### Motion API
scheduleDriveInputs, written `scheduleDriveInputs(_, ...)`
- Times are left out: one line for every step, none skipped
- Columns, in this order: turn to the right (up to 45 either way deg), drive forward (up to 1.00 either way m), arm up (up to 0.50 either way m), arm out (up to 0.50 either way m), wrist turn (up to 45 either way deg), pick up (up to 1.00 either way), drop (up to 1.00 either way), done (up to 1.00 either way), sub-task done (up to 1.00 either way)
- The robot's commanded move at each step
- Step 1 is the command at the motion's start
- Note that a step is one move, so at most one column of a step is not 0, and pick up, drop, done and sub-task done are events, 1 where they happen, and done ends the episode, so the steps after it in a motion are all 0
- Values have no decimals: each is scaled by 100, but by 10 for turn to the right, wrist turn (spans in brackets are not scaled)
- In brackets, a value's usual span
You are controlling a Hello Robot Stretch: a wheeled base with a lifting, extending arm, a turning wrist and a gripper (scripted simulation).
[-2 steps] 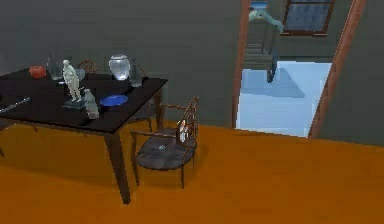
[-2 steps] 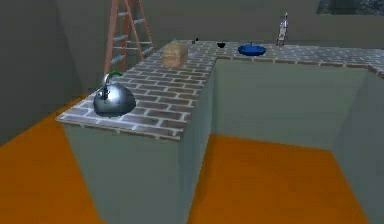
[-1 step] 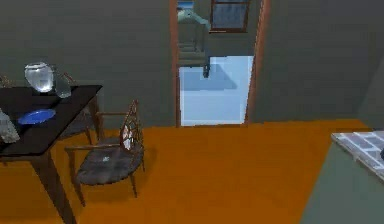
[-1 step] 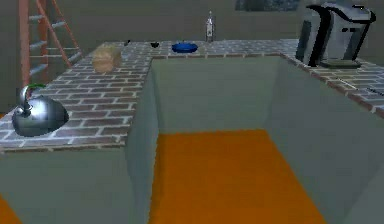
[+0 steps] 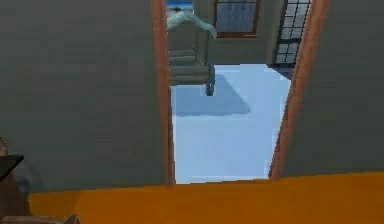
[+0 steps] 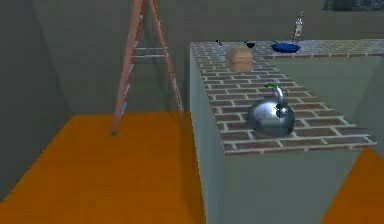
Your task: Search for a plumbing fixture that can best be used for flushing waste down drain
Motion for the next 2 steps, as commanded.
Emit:
scheduleDriveInputs(240,0,0,0,0,0,0,0,0)
scheduleDriveInputs(0,5,0,0,0,0,0,0,0)
